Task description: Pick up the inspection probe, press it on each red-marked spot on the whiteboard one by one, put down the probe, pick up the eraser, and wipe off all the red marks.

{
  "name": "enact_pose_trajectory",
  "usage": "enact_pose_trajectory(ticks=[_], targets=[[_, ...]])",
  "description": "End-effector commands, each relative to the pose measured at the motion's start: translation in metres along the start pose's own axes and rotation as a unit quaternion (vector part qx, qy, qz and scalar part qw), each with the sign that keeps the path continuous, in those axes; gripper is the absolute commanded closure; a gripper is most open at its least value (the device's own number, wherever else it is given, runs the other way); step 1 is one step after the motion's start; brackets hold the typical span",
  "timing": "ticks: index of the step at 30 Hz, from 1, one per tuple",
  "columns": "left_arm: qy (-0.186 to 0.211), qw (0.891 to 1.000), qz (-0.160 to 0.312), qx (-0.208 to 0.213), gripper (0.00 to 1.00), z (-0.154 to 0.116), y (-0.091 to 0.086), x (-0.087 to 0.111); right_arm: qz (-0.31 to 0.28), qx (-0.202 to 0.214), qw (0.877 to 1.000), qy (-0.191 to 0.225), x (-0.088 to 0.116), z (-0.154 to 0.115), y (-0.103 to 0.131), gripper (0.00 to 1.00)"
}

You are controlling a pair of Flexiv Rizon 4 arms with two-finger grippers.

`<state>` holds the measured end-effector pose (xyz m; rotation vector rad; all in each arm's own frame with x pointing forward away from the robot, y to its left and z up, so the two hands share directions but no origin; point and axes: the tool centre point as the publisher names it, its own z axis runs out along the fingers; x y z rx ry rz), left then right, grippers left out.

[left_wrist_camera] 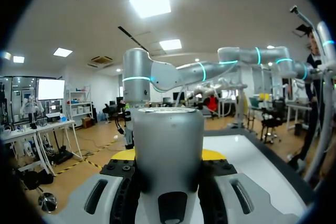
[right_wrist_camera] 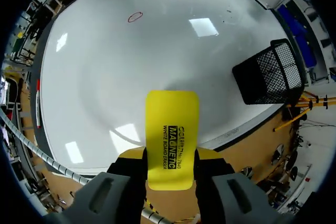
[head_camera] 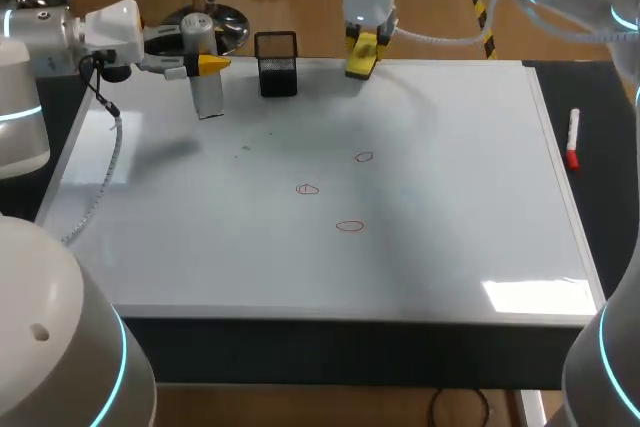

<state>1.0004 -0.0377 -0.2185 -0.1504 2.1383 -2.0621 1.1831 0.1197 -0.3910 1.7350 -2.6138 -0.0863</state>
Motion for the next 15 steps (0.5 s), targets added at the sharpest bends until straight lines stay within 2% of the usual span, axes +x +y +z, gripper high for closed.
enact_pose_trajectory(ticks=[1, 8, 15], targets=[[-0.001, 1.0, 0.001, 0.0, 1.0, 0.0, -0.001, 0.001, 0.023, 0.008, 1.0, -0.005, 0.027, -0.042, 0.008, 1.0], [-0.001, 1.0, 0.001, 0.0, 1.0, 0.0, -0.001, 0.001, 0.099, 0.014, 0.995, -0.017, 0.066, -0.063, 0.007, 1.0], [-0.001, 1.0, 0.001, 0.0, 1.0, 0.0, -0.001, 0.001, 0.181, 0.02, 0.983, -0.034, 0.112, -0.076, 0.01, 1.0]])
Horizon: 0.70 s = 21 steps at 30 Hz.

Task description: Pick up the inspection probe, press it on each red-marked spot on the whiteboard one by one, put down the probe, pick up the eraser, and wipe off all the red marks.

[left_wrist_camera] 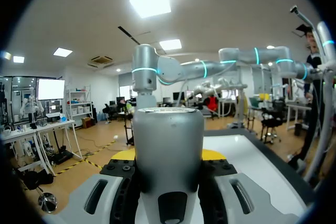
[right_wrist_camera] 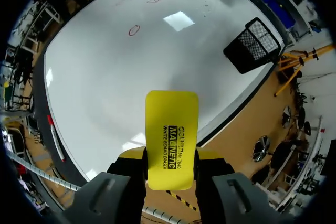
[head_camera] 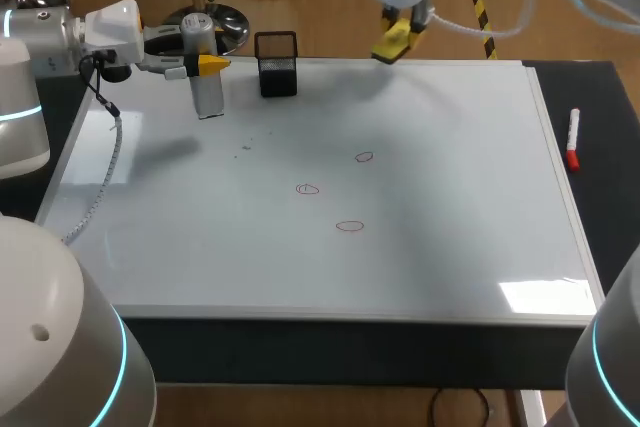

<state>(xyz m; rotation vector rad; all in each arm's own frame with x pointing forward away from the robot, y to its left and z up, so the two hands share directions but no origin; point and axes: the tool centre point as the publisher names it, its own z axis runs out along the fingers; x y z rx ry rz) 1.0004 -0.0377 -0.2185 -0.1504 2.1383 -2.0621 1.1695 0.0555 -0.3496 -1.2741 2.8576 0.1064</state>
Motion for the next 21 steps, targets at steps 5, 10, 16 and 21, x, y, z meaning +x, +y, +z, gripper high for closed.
enact_pose_trajectory(ticks=[5, 10, 16, 21], targets=[[-0.001, 1.0, 0.001, 0.0, 1.0, 0.0, -0.001, 0.001, 0.052, 0.019, 0.998, -0.025, 0.081, -0.04, -0.001, 1.0], [-0.001, 1.0, 0.001, 0.0, 1.0, 0.0, -0.001, 0.001, 0.084, 0.019, 0.996, -0.023, 0.108, -0.043, -0.001, 1.0], [-0.001, 1.0, 0.001, 0.0, 1.0, 0.0, -0.001, 0.001, 0.116, 0.013, 0.993, -0.012, 0.138, -0.043, 0.005, 1.0], [-0.001, 1.0, 0.001, 0.0, 1.0, 0.0, -0.001, 0.001, 0.138, 0.011, 0.99, -0.01, 0.156, -0.042, 0.011, 1.0]])
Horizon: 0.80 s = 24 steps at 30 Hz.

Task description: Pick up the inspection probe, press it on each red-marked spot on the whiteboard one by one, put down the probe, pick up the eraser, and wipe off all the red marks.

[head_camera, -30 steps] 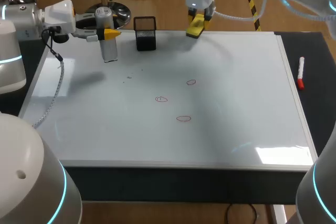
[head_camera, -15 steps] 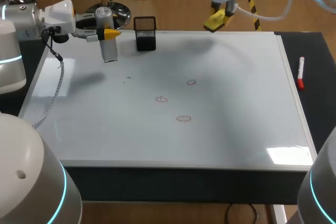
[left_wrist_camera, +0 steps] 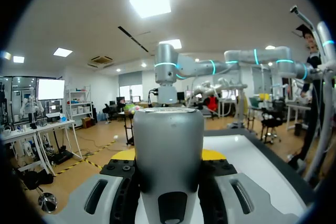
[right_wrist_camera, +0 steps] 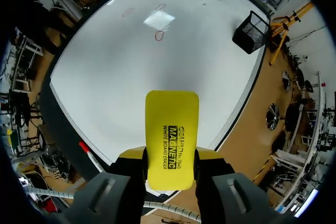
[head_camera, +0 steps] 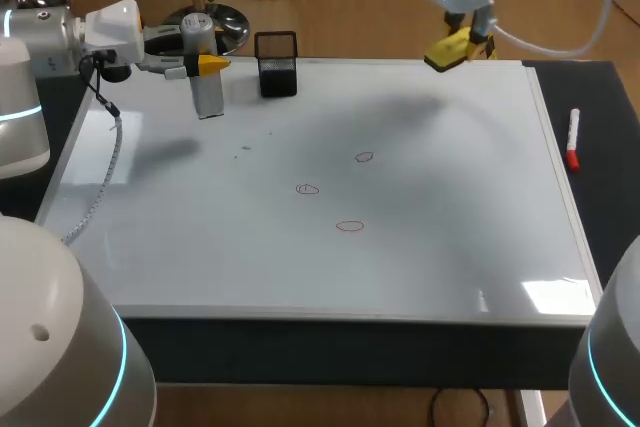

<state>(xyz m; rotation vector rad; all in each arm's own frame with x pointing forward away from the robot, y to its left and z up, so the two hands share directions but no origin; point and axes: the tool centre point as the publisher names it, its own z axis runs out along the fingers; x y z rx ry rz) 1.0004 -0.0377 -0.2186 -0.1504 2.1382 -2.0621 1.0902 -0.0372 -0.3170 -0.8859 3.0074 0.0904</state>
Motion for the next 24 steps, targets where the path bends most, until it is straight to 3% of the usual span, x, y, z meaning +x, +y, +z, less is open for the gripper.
enact_pose_trajectory(ticks=[1, 10, 24], targets=[[-0.001, 1.0, 0.001, 0.0, 1.0, 0.0, -0.001, 0.001, 0.011, 0.002, 1.0, -0.011, 0.039, -0.004, 0.002, 1.0], [-0.001, 1.0, 0.001, 0.0, 1.0, 0.0, -0.001, 0.001, 0.024, 0.002, 1.0, -0.009, 0.05, -0.002, 0.002, 1.0], [-0.001, 1.0, 0.001, 0.0, 1.0, 0.0, -0.001, 0.001, 0.034, 0.001, 0.999, -0.014, 0.05, -0.007, 0.003, 1.0]])
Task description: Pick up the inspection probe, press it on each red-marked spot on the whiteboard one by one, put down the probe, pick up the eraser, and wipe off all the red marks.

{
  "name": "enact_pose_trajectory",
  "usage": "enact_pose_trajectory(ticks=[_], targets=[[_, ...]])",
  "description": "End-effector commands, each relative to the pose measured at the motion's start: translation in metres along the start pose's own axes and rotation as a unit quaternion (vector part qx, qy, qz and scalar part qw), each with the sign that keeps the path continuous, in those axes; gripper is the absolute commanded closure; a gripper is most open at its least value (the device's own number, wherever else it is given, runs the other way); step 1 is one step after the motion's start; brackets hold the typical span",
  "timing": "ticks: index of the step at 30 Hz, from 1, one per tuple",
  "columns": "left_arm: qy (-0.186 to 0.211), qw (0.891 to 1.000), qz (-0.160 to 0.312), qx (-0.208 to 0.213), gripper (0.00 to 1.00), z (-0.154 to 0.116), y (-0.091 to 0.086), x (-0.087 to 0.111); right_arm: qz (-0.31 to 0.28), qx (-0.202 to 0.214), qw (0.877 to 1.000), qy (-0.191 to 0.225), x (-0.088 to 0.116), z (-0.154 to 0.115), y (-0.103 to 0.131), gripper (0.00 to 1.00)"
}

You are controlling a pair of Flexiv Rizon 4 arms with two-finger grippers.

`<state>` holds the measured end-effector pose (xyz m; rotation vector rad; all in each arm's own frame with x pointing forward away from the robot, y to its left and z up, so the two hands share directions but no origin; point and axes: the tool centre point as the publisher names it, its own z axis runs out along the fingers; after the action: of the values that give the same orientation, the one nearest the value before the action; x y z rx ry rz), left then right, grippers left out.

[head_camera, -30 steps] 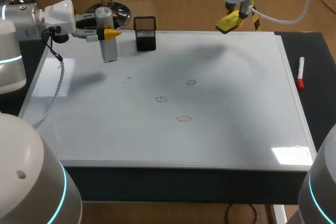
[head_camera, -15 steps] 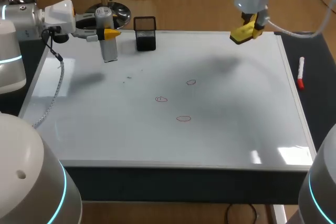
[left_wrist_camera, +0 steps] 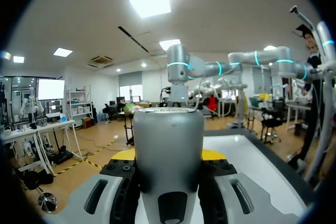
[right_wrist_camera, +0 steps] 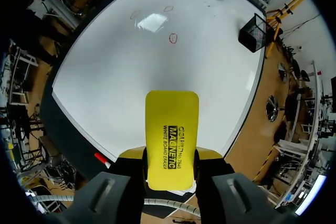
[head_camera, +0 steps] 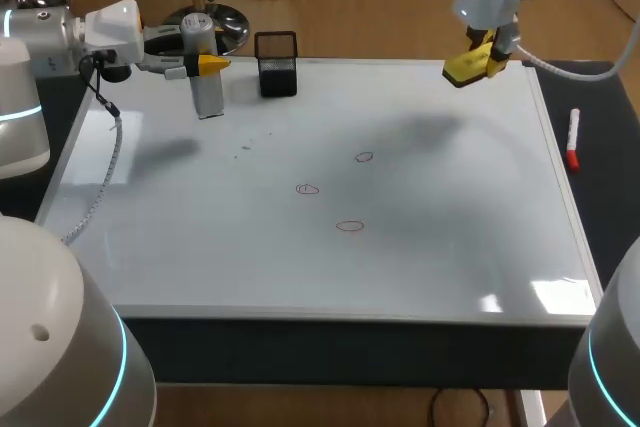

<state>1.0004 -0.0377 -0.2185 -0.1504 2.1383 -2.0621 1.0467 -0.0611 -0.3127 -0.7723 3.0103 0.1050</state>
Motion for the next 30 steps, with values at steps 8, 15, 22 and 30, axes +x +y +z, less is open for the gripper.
enact_pose_trajectory(ticks=[8, 15, 22, 30], targets=[[-0.001, 1.0, 0.001, 0.0, 1.0, 0.0, -0.001, 0.001, -0.001, 0.002, 1.0, 0.002, 0.0, -0.002, 0.0, 1.0], [0.025, 0.999, 0.022, 0.009, 1.0, 0.015, -0.017, 0.015, -0.001, 0.002, 1.0, 0.002, 0.0, -0.002, 0.0, 1.0], [0.056, 0.998, 0.022, 0.031, 1.0, 0.041, -0.027, 0.056, -0.001, 0.002, 1.0, 0.002, 0.0, -0.002, 0.0, 1.0], [0.097, 0.993, 0.022, 0.059, 1.0, 0.073, -0.032, 0.104, -0.001, 0.002, 1.0, 0.002, 0.0, -0.002, 0.0, 1.0]])
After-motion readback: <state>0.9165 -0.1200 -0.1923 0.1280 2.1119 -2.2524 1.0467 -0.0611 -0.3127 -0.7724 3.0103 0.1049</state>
